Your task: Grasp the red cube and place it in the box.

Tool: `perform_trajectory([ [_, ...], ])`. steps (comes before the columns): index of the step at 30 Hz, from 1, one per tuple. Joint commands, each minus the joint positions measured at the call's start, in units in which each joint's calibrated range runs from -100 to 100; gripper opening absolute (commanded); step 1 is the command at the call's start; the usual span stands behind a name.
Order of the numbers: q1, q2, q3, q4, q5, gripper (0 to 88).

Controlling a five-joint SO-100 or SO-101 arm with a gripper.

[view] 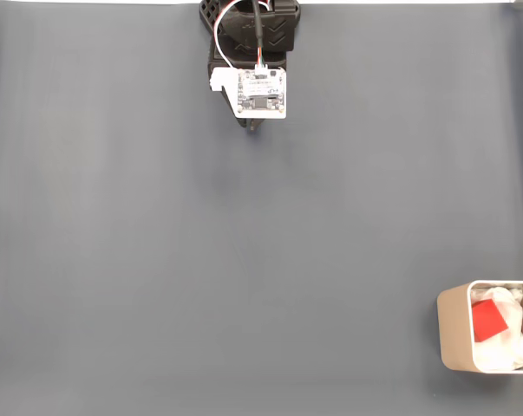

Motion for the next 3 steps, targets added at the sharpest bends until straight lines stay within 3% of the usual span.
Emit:
perform_trajectory([
  [1, -0.03, 0.09, 0.45, 1.28, 0.2, 0.4],
  [3, -0.03, 0.09, 0.45, 1.28, 0.2, 0.4],
])
